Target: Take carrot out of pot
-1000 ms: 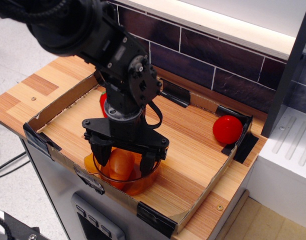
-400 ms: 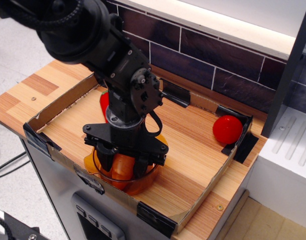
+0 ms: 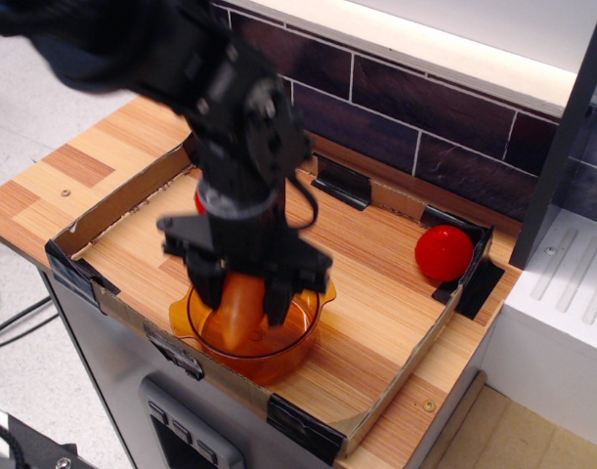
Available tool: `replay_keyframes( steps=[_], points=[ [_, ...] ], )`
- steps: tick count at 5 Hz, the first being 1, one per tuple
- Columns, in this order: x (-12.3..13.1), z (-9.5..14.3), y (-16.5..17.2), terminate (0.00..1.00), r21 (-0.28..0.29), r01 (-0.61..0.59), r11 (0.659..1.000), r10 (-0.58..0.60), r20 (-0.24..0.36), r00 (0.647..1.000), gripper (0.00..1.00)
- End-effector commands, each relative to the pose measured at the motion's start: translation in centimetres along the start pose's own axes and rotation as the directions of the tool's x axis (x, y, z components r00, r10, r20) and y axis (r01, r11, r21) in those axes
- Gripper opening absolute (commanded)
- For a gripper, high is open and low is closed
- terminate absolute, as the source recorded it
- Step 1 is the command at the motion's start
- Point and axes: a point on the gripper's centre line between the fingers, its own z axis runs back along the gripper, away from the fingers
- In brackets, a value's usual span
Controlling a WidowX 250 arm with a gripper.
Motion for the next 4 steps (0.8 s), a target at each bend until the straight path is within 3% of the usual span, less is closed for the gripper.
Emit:
replay_keyframes(
  steps=[1, 3, 4],
  points=[
    [5.5, 7.1, 0.0, 0.00, -0.128, -0.108, 0.986, 0.127, 0.145, 0.981, 0.00],
    [10.1, 3.5, -2.0, 0.00, -0.047, -0.143, 0.989, 0.148, 0.123, 0.981, 0.00],
    [10.4, 1.6, -3.1, 0.00, -0.024, -0.126, 0.992, 0.128, 0.102, 0.987, 0.00]
  ],
)
